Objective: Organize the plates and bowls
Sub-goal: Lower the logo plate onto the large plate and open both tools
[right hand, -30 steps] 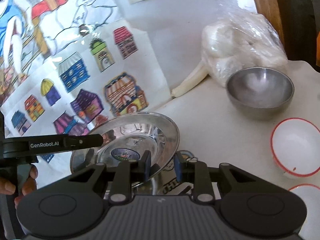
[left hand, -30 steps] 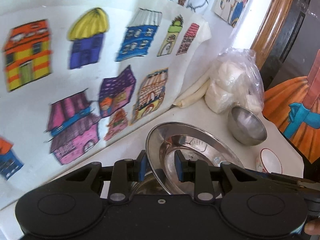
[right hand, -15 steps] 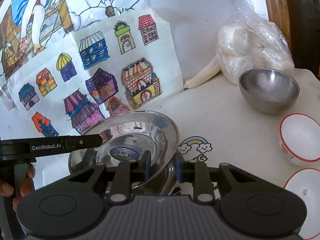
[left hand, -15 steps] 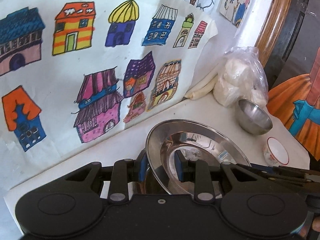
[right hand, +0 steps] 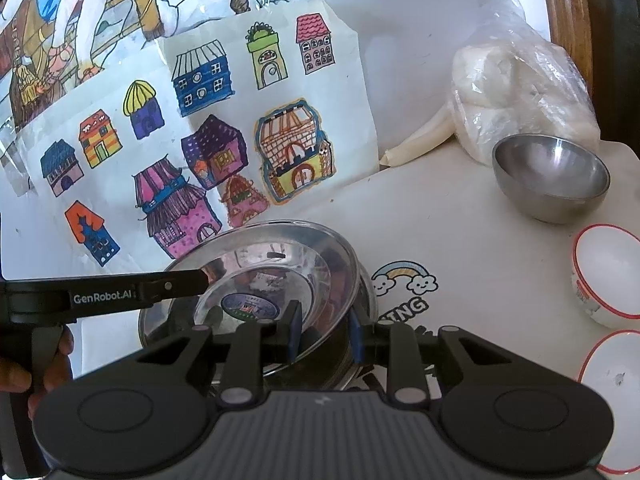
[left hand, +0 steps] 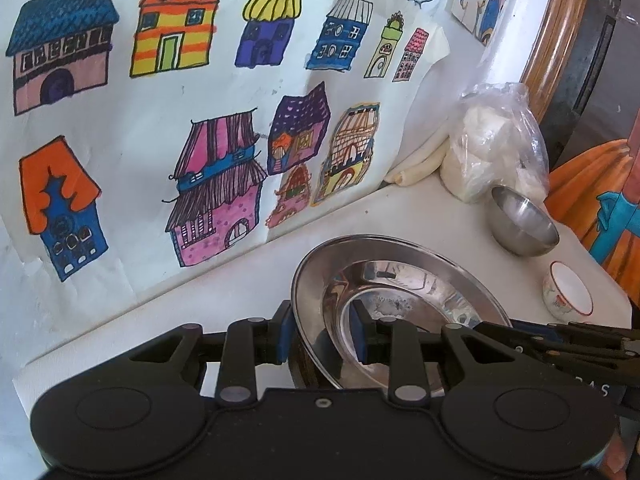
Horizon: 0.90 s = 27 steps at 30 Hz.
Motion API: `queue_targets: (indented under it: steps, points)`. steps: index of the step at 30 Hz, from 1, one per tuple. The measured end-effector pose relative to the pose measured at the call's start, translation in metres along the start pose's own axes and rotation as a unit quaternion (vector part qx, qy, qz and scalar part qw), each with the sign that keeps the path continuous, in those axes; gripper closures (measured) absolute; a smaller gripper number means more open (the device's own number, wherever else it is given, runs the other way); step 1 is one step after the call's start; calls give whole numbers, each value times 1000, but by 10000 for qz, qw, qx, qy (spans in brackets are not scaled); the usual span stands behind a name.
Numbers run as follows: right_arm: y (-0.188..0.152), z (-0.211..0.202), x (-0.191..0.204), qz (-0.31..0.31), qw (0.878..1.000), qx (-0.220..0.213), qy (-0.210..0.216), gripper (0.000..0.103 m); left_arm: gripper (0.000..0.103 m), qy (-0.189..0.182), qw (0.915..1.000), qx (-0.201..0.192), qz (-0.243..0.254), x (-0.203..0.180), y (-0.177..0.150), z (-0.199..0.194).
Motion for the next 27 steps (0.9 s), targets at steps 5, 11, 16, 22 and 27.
queue_targets:
  steps: [5, 11, 16, 22, 27]
  points:
    - [-1, 2, 3, -32, 10000, 69, 10, 75, 72, 199, 9996, -42, 189, -3, -6, 1]
    - [-2, 3, 3, -43, 9999, 113, 1, 74, 71, 251, 9993, -70, 262, -3, -7, 2]
    - [-2, 4, 4, -55, 9999, 137, -9, 74, 70, 363, 9987, -86, 346, -5, -10, 5]
    - [-3, 5, 6, -136, 9998, 151, -55, 74, 70, 415, 9985, 18, 359, -4, -14, 12]
    - [-3, 5, 7, -202, 9996, 143, -104, 74, 70, 440, 9984, 56, 364, -4, -14, 14]
Point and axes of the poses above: each gripper's, at about its wrist camera, not at the fingertips, and z roughly the way its jaws point, x to its left, y to its top, the point moved 4 cm from there along z, roughly the way its jaws point, and after that the axes turned 12 degrees about x, right-handed, at the moved point
